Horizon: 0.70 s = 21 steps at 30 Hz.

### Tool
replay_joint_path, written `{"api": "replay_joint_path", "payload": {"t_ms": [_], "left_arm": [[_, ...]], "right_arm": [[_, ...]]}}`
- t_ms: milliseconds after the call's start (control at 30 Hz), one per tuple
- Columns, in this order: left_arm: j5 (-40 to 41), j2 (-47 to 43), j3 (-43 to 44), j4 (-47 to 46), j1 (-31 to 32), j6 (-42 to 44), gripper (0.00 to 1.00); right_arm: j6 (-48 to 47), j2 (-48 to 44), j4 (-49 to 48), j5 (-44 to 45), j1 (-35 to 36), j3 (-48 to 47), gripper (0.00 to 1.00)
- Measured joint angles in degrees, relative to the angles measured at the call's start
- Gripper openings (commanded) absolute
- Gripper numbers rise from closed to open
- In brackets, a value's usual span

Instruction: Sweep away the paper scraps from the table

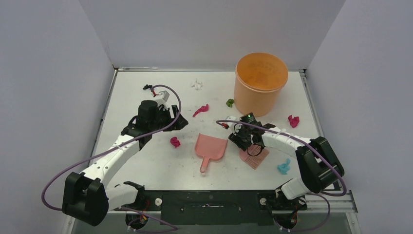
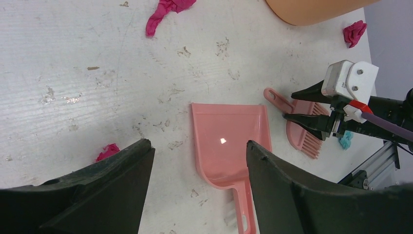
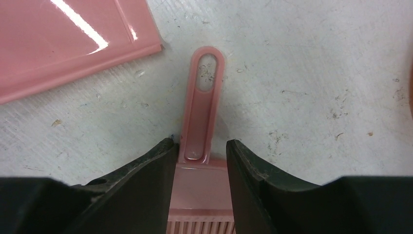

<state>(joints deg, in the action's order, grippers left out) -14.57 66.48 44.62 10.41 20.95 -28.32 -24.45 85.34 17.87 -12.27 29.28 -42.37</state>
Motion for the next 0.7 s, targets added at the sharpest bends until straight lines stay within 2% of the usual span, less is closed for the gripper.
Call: {"api": "replay_joint_path", "payload": {"t_ms": [567,600,700], "left_arm": [[-3.1,1.4,0.0,-1.0,-0.4,-1.1,0.67],[-4.1,1.7,0.0,-1.5,-0.4,-1.5,0.67],[-7.2,2.9,0.0,-3.7,-0.4,-2.8,0.66]], "right_arm": [[0.3,2.4,3.2,-0.6,-0.8,-2.7,0.32],[0.6,2.6,3.4,-0.6,-0.8,-2.9,0.28],[1.1,3.4,4.0,-0.5,-0.8,-3.8,0.06]]}}
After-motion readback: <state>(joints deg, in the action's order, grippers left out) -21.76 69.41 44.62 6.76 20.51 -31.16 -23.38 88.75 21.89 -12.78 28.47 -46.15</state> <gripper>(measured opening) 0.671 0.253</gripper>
